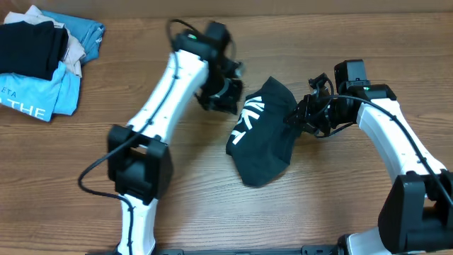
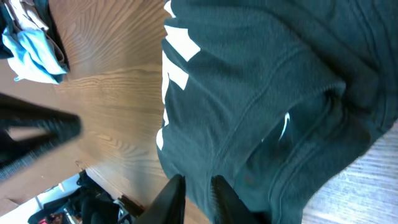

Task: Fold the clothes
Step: 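Grasp the dark bundle's left side with the left gripper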

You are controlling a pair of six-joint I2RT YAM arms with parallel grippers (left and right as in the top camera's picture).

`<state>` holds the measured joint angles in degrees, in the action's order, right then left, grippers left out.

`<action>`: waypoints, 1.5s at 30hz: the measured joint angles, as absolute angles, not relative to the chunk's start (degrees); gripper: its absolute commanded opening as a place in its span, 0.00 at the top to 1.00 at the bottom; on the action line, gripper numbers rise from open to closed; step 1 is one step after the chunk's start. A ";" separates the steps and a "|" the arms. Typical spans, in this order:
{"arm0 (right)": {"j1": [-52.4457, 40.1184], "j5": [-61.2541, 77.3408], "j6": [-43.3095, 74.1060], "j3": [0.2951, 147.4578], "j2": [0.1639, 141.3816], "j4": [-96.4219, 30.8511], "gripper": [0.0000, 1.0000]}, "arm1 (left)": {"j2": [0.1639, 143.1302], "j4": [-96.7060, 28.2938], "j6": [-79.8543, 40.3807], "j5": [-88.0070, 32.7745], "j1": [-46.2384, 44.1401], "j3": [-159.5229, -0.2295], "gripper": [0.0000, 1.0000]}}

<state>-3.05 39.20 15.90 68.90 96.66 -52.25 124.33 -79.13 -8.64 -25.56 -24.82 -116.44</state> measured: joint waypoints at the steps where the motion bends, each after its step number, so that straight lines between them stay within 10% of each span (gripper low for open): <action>1: -3.05 39.18 16.32 68.88 98.37 -51.92 0.87 | 125.58 -78.15 -9.56 -26.06 -26.83 -116.44 0.96; 40: -6.79 25.39 25.28 68.77 110.54 -46.65 0.87 | 139.31 -88.68 -17.08 -10.22 -23.90 -116.16 0.96; 42: -6.79 25.39 25.30 68.77 110.54 -46.68 0.91 | 138.89 -88.07 -17.45 -9.56 -23.94 -116.18 0.75; 45: -6.74 24.99 25.30 69.30 110.56 -48.42 0.96 | 136.62 -84.64 -17.85 -10.31 -24.01 -116.25 0.80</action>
